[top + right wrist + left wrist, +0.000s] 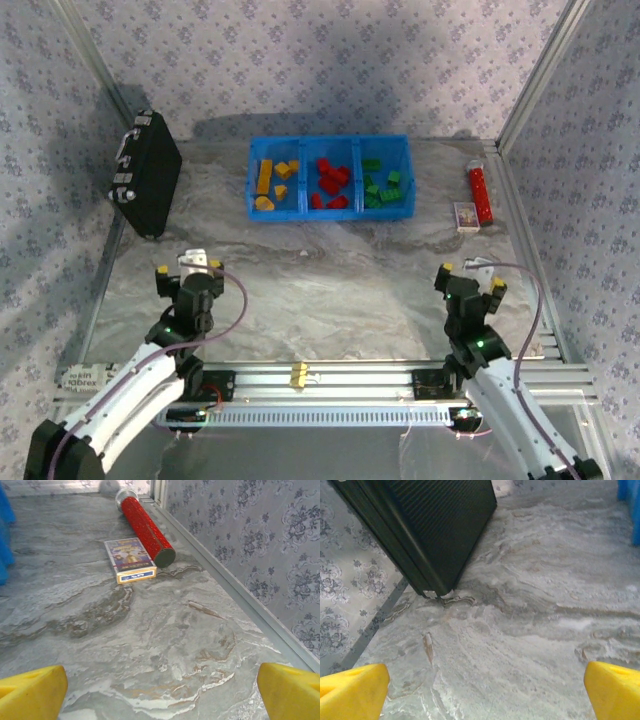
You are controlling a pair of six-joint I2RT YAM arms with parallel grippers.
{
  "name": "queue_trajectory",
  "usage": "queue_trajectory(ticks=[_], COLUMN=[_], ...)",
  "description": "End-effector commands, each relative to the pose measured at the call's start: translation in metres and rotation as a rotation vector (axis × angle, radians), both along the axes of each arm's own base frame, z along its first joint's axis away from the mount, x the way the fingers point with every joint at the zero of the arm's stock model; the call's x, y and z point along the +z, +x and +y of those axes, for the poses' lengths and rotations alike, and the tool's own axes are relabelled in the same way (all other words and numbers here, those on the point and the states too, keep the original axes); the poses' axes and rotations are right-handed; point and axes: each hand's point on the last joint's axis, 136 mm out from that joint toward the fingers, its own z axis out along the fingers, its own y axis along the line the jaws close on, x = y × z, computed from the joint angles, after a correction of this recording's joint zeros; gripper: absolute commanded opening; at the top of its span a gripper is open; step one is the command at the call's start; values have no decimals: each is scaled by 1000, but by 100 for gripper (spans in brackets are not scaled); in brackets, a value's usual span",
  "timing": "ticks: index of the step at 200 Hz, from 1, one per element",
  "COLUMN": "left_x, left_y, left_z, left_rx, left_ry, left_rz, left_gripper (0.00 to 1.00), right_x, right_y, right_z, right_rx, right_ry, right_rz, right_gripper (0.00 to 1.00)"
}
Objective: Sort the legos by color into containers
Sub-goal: Reset both arms
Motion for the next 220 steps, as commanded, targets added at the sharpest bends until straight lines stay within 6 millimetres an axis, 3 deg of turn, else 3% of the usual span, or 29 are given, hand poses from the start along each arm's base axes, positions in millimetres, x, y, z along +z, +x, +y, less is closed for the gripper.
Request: queue_trajectory(ticks=[1,44,137,154,167,178,199,220], left_x=[7,5,6,4,3,2,1,-1], left_y=[12,27,59,69,79,87,101,106], left_z=[-1,4,27,30,28,24,5,-1], left_rx=[-7,1,48,46,32,2,-115,-149], left_ry=[-87,-123,-163,-168,-169,-171,-168,-163], left_rz=[-65,-82,-178,-178,-168,-163,-161,-133], left_gripper=[100,100,100,100,100,100,100,100], right_x=[11,7,11,-1,4,-6,-5,-5], right_y=[19,45,98,102,116,123,124,124], right_z=[-3,-13,2,1,19,39,39,39], right_rx=[-12,-55,39,51,142,221,224,226], right_ry=[30,36,-39,-34,-141,-135,-150,-146], right_rz=[-87,-96,-164,-189,-183,-106,-111,-115], right_gripper=[99,99,99,99,99,99,99,99])
